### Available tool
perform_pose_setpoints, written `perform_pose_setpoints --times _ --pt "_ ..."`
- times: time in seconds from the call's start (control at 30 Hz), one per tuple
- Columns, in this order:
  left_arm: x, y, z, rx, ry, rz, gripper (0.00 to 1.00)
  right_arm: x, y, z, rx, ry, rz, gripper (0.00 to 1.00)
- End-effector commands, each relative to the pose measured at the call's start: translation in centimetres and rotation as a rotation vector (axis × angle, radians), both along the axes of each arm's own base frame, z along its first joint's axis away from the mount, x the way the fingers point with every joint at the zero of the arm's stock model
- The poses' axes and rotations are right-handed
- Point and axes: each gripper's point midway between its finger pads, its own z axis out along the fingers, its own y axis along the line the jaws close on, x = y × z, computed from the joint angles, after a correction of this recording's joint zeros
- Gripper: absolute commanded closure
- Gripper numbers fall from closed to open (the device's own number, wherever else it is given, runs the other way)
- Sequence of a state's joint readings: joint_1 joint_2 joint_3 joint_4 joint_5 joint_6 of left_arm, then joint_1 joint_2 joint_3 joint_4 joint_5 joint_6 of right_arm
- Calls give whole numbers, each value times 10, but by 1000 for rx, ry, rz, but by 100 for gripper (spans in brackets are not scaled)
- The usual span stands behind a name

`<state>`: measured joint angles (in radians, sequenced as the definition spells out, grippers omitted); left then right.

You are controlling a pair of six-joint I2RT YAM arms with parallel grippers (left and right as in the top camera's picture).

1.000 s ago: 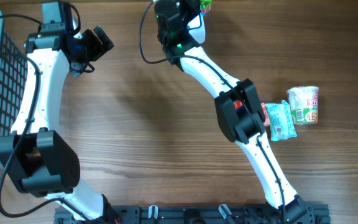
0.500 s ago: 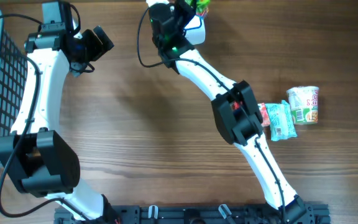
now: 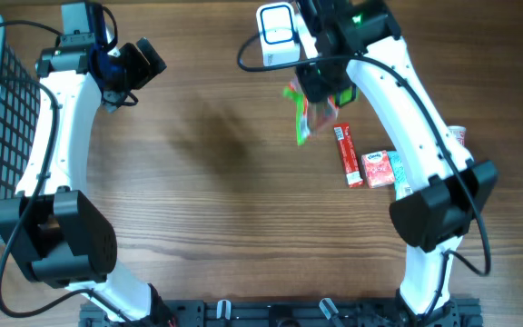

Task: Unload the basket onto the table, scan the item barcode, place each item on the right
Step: 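Lower the green snack bag onto the table below the scanner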

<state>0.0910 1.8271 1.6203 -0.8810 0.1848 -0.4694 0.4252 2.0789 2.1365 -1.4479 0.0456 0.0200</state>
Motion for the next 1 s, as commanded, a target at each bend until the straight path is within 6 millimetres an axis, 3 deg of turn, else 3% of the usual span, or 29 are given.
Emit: perform_pose_setpoints --times 0.0,0.13,0.27,0.33,0.37,0.4,0.47,0.53,0.6,0.67,0.77,0.87,0.97 --pt "1 1 1 -5 -3 3 0 -33 -5 -62 17 223 -86 96" --pt "1 1 1 -5 -3 3 0 -47 -48 -119 -131 270 -200 96" --pt "1 1 1 -5 -3 3 0 -54 -68 -151 -147 286 -233 96" --pt "1 1 1 -5 -3 3 0 -53 -75 -155 -149 286 -248 77" --pt "1 1 1 -5 -2 3 0 -54 -78 -156 -149 290 -255 62" --pt "1 1 1 -5 -3 3 0 -54 -79 -156 -149 293 -259 40" --pt "1 1 1 -5 -2 3 0 -60 -82 -155 -160 316 -258 13" --pt "1 1 1 -5 -3 3 0 -63 -83 -154 -167 330 -257 0" --pt "1 1 1 -5 -2 3 0 -60 -83 -155 -163 316 -258 0" --pt "1 1 1 -5 -3 3 0 -38 -76 -158 -123 229 -264 0" --pt "1 1 1 -5 -2 3 0 21 -58 -156 -17 1 -267 0" --pt "1 1 1 -5 -3 3 0 77 -40 -138 89 -229 -267 0" --pt "1 1 1 -5 -3 3 0 118 -27 -113 175 -413 -266 0"
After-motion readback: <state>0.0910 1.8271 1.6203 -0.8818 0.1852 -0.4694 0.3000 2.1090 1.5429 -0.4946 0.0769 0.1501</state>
